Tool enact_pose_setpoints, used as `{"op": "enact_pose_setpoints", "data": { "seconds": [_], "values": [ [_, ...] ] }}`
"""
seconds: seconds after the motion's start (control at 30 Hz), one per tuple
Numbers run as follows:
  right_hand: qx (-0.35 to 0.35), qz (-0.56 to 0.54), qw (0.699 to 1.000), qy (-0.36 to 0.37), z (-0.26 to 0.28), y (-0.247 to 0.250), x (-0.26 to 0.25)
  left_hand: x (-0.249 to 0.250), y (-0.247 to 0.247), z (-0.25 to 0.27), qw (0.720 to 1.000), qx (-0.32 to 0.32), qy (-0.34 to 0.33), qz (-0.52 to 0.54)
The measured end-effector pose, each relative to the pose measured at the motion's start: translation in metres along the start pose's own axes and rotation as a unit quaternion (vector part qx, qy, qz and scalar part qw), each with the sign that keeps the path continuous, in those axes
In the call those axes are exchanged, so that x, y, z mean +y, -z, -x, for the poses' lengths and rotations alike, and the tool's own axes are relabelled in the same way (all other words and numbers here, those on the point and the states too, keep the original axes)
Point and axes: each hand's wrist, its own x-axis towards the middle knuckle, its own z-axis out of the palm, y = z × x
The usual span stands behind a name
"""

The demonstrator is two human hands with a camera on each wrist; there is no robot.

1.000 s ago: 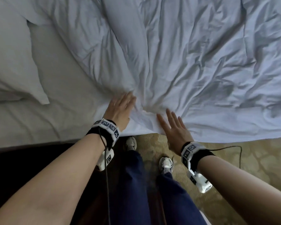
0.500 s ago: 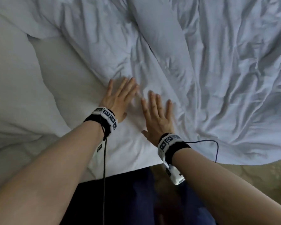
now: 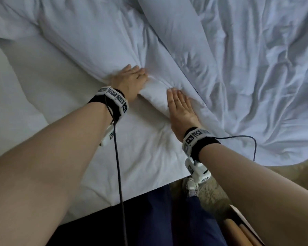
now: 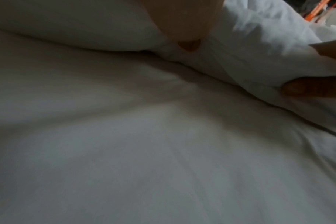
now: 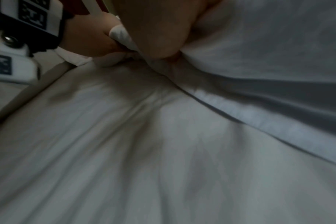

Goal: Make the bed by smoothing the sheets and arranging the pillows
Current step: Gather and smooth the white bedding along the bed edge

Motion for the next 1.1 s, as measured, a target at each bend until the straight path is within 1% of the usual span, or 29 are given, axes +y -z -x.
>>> {"op": "enact_pose_setpoints", "data": {
  "seconds": [0.07,0.13,0.2,0.27,0.37,0.53,0.6,0.7,0.87,0.93,1.1],
  "values": [
    [-0.028,-0.018,0.999,0.015,0.009,0.005,-0.002,0.005,0.002,0.011,1.0,0.003,-0.003,0.02],
    [-0.056,-0.016,0.997,0.047,0.021,0.012,-0.009,0.009,0.007,0.035,0.999,-0.005,0.017,0.034],
    [-0.078,-0.033,0.993,0.08,0.035,0.017,-0.022,0.014,0.013,0.068,0.997,-0.009,0.051,0.058],
    [-0.103,-0.066,0.987,0.104,0.055,0.021,-0.037,0.023,0.015,0.104,0.996,-0.026,0.061,0.064],
    [-0.128,-0.076,0.978,0.147,0.089,0.021,-0.053,0.039,0.004,0.157,0.993,-0.038,0.075,0.081],
    [-0.146,-0.082,0.966,0.196,0.142,0.014,-0.058,0.087,-0.017,0.222,0.983,-0.043,0.135,0.112],
    [-0.157,-0.076,0.963,0.207,0.16,0.012,-0.051,0.109,-0.025,0.24,0.982,-0.036,0.14,0.123],
    [-0.149,-0.072,0.961,0.22,0.183,0.009,-0.039,0.141,-0.038,0.259,0.978,-0.004,0.144,0.15],
    [-0.116,-0.062,0.963,0.237,0.208,-0.001,-0.016,0.188,-0.037,0.264,0.971,0.041,0.163,0.168],
    [-0.113,-0.061,0.962,0.239,0.212,-0.002,-0.009,0.197,-0.037,0.263,0.971,0.054,0.157,0.171],
    [-0.096,-0.079,0.963,0.241,0.213,-0.005,0.004,0.206,-0.034,0.255,0.973,0.05,0.15,0.166]
  ]
}}
